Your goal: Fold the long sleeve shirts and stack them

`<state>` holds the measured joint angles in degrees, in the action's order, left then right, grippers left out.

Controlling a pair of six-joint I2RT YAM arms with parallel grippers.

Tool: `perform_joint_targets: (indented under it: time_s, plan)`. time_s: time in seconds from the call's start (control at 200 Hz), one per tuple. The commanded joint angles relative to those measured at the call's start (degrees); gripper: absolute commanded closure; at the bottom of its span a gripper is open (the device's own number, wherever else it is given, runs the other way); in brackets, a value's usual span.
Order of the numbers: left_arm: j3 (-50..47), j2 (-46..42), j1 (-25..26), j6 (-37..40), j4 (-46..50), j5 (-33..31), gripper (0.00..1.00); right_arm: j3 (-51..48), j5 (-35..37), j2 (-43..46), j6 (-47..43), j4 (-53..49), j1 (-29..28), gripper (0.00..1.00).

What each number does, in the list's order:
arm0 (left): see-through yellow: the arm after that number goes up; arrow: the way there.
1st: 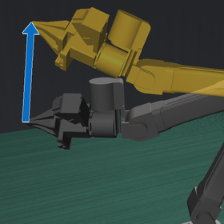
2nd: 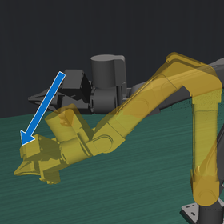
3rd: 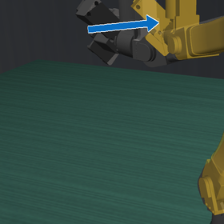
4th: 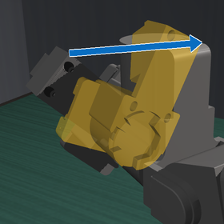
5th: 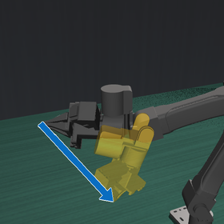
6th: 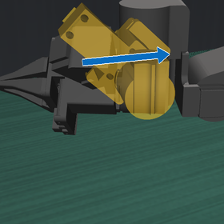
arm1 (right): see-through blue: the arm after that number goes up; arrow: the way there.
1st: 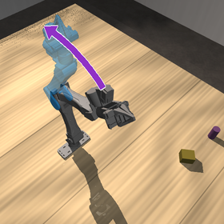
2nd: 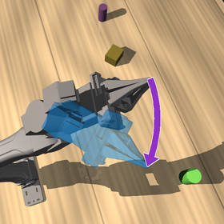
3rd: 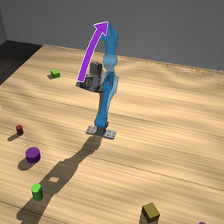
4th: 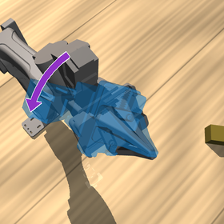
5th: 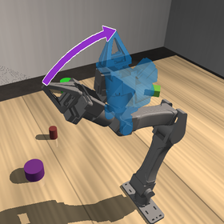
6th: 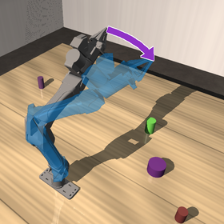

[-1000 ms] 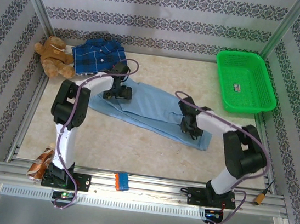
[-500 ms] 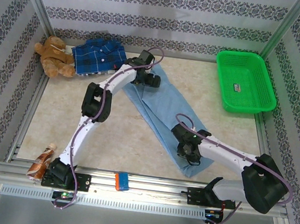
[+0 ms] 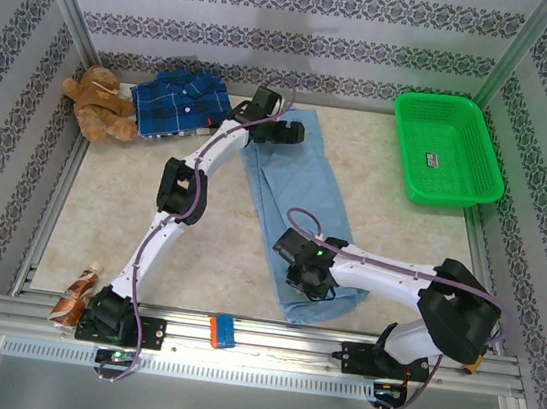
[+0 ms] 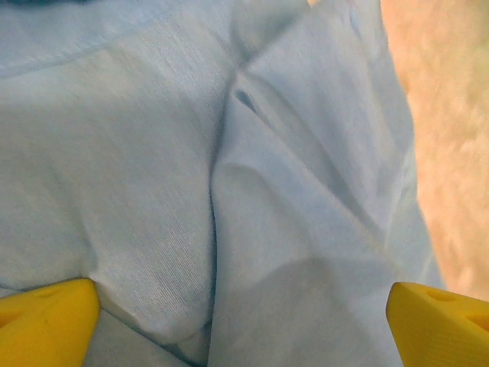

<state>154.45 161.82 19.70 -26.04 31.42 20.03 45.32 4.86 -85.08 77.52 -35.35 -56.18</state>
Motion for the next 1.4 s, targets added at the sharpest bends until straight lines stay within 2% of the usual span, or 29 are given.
perform_joint_targets:
  time_s: [0.0, 0.215, 0.445, 0.535, 0.605, 0.824, 0.959, 1.049, 1.114, 1.224, 1.394]
  plan:
    - [2.17, 4.20, -1.27, -8.21, -10.24, 3.69, 0.03, 1.27, -0.13, -2.41, 7.88, 3.16, -2.86, 0.65]
    - [2.70, 6.66, -1.35, -15.71, -21.26, 7.40, 0.00, 5.80, -0.56, -10.23, 15.28, 13.91, -7.30, 0.65]
    - [0.32, 0.97, -0.91, -20.90, -24.05, 18.77, 0.00, 14.24, 0.02, -14.97, 16.31, 15.10, -11.02, 0.64]
    - [-4.96, -6.22, -1.29, -20.30, -19.72, 19.56, 0.00, 14.79, 2.21, -11.66, 15.62, 11.67, -11.40, 0.59]
    - [-11.68, -13.65, -1.66, -19.84, -20.22, 19.26, 0.00, 13.62, 3.99, -6.57, 13.22, 9.95, -10.38, 0.55]
    - [-23.11, -34.19, -4.15, -16.83, -11.30, 17.48, 0.00, 11.07, 2.38, 9.58, 3.25, 0.46, -6.37, 0.45]
    - [-37.05, -49.09, -4.85, -10.42, -3.82, 13.87, 0.00, 5.40, 2.95, 23.09, -2.78, -7.25, -1.36, 0.37]
    - [-48.86, -59.22, -4.95, -7.29, 1.49, 12.38, 0.00, -1.32, -1.70, 32.59, -8.19, -6.53, 4.45, 0.32]
    - [-61.39, -67.66, -4.98, -7.02, 1.74, 12.14, 0.00, -4.85, -5.32, 36.50, -11.97, -7.68, 8.19, 0.29]
    - [-82.03, -80.27, -4.77, -9.20, 1.34, 13.28, 0.00, -10.71, -13.50, 38.68, -15.19, -3.14, 10.31, 0.29]
    - [-105.32, -95.14, -0.03, -15.25, 0.98, 14.48, 0.04, -15.58, -17.85, 35.36, -17.80, 2.60, 10.41, 0.31]
